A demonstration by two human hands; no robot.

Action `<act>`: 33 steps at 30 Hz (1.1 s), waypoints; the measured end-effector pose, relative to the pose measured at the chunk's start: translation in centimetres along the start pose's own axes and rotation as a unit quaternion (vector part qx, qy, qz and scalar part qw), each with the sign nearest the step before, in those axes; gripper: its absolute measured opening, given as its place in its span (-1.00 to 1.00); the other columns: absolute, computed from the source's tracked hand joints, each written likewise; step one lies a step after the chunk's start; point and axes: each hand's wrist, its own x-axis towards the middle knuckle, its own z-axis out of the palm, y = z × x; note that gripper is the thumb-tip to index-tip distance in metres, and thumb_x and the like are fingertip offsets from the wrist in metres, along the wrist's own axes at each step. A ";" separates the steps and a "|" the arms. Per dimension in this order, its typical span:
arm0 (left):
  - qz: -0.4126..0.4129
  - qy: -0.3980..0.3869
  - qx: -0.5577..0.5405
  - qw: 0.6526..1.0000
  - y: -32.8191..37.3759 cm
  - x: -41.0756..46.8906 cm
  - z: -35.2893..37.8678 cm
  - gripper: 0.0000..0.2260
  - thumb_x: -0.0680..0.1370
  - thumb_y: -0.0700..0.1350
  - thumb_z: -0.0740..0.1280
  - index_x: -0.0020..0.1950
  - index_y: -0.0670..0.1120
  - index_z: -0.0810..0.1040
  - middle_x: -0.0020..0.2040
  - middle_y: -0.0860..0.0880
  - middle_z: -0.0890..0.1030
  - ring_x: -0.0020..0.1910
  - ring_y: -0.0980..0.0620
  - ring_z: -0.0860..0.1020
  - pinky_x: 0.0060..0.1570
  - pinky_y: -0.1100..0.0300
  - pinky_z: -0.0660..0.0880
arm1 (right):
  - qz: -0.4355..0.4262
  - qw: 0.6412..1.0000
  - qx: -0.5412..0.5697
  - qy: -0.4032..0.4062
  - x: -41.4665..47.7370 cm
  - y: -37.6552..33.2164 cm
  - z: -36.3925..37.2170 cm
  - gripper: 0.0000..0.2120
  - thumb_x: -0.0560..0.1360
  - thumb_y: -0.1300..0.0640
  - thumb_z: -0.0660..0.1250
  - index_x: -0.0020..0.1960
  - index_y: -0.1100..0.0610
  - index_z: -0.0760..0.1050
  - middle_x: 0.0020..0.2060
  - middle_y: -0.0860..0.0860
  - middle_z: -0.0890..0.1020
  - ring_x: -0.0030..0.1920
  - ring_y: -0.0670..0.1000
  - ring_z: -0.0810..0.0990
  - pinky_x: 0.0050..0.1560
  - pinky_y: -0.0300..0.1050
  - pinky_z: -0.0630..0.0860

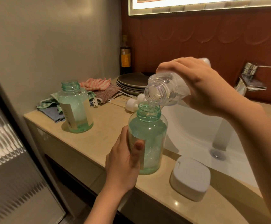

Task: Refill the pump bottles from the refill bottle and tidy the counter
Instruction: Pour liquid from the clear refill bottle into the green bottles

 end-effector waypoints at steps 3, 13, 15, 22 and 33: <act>-0.001 -0.001 -0.002 1.000 -0.1 0.0 0.0 -0.41 0.28 0.59 -0.24 0.02 0.31 0.29 -0.07 0.25 0.52 -0.10 0.30 0.49 -0.19 0.26 0.37 | 0.000 1.000 0.001 0.000 0.0 0.0 0.0 -0.25 0.27 0.43 0.48 0.35 0.02 0.32 0.20 0.08 0.52 0.17 0.16 0.46 0.13 -0.07 0.27; 0.005 -0.007 0.005 1.000 0.0 0.0 0.0 -0.51 0.30 0.57 -0.24 0.05 0.43 0.21 0.06 0.33 0.46 -0.02 0.37 0.47 -0.12 0.36 0.37 | 0.000 1.000 0.000 0.000 0.0 0.0 0.0 -0.26 0.28 0.40 0.49 0.36 0.03 0.32 0.20 0.08 0.52 0.17 0.15 0.46 0.14 -0.08 0.26; 0.005 -0.007 0.003 1.000 0.1 0.0 0.0 -0.47 0.30 0.57 -0.24 0.06 0.38 0.23 0.06 0.32 0.46 -0.03 0.36 0.47 -0.14 0.36 0.37 | 0.001 1.000 0.001 -0.001 0.0 0.0 0.0 -0.26 0.28 0.41 0.48 0.36 0.03 0.32 0.20 0.08 0.52 0.17 0.14 0.46 0.14 -0.10 0.24; 0.004 -0.005 0.002 1.000 0.0 0.0 0.0 -0.47 0.31 0.57 -0.23 0.04 0.35 0.25 0.04 0.31 0.48 -0.05 0.35 0.48 -0.17 0.34 0.36 | 0.005 1.000 0.005 -0.002 -0.1 -0.2 -0.2 -0.28 0.29 0.41 0.48 0.36 0.05 0.34 0.20 0.09 0.52 0.18 0.14 0.46 0.15 -0.11 0.23; 0.005 -0.006 0.006 1.000 -0.1 0.0 -0.1 -0.52 0.31 0.57 -0.22 0.04 0.41 0.21 0.04 0.32 0.47 -0.04 0.35 0.47 -0.14 0.34 0.38 | 0.008 1.000 0.007 -0.002 0.0 0.0 -0.1 -0.28 0.30 0.42 0.46 0.36 0.03 0.33 0.21 0.07 0.52 0.19 0.14 0.45 0.14 -0.12 0.22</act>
